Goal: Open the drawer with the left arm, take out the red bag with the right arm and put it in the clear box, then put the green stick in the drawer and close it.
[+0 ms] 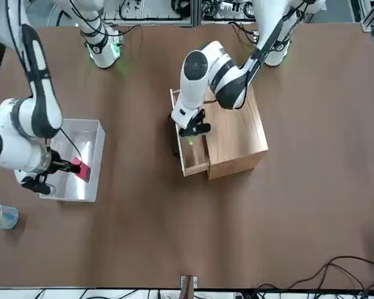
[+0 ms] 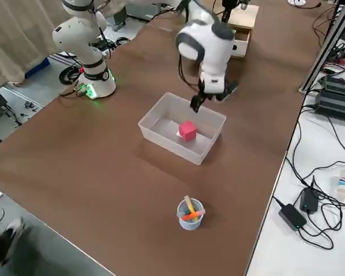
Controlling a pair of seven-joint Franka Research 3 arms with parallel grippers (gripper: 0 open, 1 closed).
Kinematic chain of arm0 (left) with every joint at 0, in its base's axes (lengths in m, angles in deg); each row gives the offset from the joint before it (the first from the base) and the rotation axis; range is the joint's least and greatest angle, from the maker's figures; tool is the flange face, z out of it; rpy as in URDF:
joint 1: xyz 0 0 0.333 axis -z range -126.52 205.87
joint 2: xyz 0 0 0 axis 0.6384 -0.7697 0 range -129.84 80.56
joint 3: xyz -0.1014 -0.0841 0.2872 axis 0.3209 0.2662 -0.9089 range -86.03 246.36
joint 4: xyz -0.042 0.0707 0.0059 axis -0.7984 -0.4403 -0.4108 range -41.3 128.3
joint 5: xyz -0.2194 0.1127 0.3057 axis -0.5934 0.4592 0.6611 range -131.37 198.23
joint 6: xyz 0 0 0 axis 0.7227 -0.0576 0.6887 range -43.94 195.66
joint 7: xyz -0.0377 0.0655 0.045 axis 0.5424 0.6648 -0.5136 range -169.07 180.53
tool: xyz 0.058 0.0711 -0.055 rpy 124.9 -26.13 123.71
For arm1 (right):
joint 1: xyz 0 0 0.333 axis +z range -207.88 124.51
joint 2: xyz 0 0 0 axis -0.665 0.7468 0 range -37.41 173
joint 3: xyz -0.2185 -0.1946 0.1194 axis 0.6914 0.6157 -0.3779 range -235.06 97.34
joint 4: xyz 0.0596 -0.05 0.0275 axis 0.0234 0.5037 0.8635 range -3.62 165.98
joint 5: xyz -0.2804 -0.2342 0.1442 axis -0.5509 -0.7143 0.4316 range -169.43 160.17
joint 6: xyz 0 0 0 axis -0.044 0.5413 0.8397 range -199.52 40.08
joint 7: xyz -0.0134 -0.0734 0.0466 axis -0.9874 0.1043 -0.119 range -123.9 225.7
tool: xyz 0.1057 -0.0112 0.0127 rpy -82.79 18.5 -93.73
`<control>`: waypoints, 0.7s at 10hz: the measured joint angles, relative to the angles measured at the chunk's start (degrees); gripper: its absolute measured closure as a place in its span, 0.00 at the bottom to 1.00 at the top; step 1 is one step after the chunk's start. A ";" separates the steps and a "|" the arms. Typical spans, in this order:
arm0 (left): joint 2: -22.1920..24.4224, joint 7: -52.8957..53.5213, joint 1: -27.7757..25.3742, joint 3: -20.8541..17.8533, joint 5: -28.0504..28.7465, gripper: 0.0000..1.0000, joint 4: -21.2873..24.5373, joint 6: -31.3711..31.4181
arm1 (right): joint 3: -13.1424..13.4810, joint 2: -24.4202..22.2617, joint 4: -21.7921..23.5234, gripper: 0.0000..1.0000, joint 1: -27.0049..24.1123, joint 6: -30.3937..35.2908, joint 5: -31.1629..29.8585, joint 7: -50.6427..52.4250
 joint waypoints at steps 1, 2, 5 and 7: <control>-0.35 -0.31 0.13 -0.03 0.13 0.69 -0.33 0.12 | -0.24 -1.79 -0.18 0.00 4.88 1.45 0.03 -7.61; -0.35 -0.31 -0.03 -0.15 0.42 0.56 -1.20 0.15 | -0.41 -2.77 -0.17 0.00 9.33 1.88 0.05 -14.64; 2.16 0.28 -2.14 -1.06 2.14 0.10 -2.96 -2.69 | -0.47 -2.60 0.89 0.07 20.03 -1.38 1.93 -34.50; 7.62 4.84 -7.27 -1.21 2.19 0.00 -3.00 -11.64 | -0.32 -1.61 2.33 0.30 21.04 -3.01 12.65 -36.74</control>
